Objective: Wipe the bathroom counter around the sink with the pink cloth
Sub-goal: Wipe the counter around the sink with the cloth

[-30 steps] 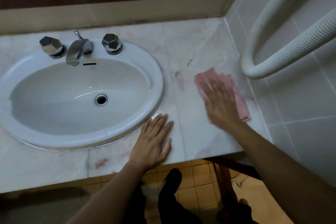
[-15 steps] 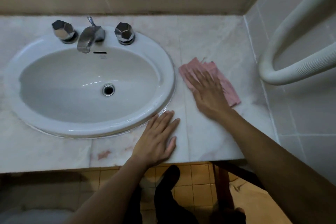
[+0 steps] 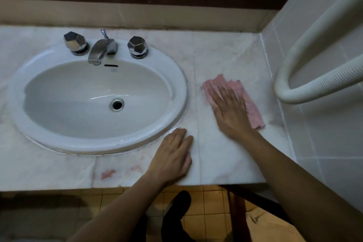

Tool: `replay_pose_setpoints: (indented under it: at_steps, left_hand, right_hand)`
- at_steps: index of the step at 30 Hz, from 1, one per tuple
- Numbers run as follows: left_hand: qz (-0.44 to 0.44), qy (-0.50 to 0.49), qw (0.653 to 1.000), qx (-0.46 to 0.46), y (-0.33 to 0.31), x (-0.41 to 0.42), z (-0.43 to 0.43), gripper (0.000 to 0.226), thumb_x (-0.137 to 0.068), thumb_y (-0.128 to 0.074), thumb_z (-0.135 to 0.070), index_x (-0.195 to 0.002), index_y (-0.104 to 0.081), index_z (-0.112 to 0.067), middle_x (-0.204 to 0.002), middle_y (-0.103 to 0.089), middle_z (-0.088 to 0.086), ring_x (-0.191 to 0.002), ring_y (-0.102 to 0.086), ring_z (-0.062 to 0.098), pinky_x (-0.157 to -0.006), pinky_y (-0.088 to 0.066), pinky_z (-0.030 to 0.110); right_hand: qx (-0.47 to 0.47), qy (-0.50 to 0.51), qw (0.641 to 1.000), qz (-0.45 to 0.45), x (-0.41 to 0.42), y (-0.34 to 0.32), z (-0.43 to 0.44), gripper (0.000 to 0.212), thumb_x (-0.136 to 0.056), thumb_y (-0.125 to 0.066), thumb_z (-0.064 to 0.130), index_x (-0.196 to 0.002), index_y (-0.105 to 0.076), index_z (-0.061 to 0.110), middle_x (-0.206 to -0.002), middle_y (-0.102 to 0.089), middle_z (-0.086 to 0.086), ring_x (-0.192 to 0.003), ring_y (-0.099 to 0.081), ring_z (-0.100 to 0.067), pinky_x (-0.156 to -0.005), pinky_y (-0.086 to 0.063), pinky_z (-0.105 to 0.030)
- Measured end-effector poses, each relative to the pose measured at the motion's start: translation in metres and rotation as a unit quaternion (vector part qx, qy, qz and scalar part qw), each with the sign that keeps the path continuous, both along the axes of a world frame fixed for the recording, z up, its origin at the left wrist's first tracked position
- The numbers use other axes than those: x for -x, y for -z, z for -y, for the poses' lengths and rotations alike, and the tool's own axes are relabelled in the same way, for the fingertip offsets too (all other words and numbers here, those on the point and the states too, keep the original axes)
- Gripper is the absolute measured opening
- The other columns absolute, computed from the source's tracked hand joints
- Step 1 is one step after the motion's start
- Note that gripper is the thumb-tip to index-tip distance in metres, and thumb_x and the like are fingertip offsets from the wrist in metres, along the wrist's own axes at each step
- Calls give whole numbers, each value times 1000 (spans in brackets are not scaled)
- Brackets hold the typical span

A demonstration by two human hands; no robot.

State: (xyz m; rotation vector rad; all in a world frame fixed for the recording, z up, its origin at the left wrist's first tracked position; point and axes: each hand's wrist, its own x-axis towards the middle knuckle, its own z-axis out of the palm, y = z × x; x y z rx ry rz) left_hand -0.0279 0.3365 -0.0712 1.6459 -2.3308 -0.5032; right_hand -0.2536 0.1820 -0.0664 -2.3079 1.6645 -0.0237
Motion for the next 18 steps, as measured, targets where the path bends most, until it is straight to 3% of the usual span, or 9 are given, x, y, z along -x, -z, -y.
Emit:
replay_pose_setpoints:
  at_steps: [2, 5, 9, 15, 18]
  left_hand:
    - [-19, 9, 1000, -8, -7, 17, 22, 56, -86, -51, -25, -139, -56, -5, -143, -52, 21, -132, -52, 43, -111, -43, 50]
    - [-18, 4, 1000, 20, -3, 37, 68, 59, -90, -51, -27, -144, -54, -4, -152, -49, 24, -142, -46, 43, -118, -39, 51]
    - [11, -29, 999, 26, 10, 44, 98, 62, -98, -49, -38, -152, -49, -8, -162, -41, 18, -151, -39, 35, -124, -32, 48]
    - [11, -39, 997, 64, 20, 46, 97, 64, -99, -50, -42, -155, -47, -12, -165, -38, 12, -155, -32, 28, -128, -20, 41]
    - [16, -37, 997, 60, 19, 46, 99, 63, -99, -50, -41, -155, -47, -11, -165, -38, 13, -156, -32, 29, -128, -15, 39]
  right_hand:
    - [-10, 80, 997, -10, 22, 1, 21, 64, -104, -17, 47, -166, -2, 43, -177, -8, 9, -163, -7, -19, -130, -5, -55]
    - [-25, 203, 979, -6, 25, 1, 73, 63, -106, -14, 49, -166, 2, 41, -177, 2, 7, -163, 4, -24, -128, 6, -59]
    - [-58, 289, 955, 25, 7, 2, 142, 61, -110, -18, 44, -167, 2, 40, -177, 10, 6, -162, 13, -29, -126, 13, -58]
    - [-6, 281, 960, 5, -17, 4, 222, 62, -108, -13, 50, -167, 1, 37, -177, 9, 1, -162, 13, -31, -127, 10, -61]
    - [-10, 170, 985, 0, -65, 2, 215, 62, -108, -12, 50, -167, 0, 37, -177, 7, 3, -163, 10, -29, -128, 7, -59]
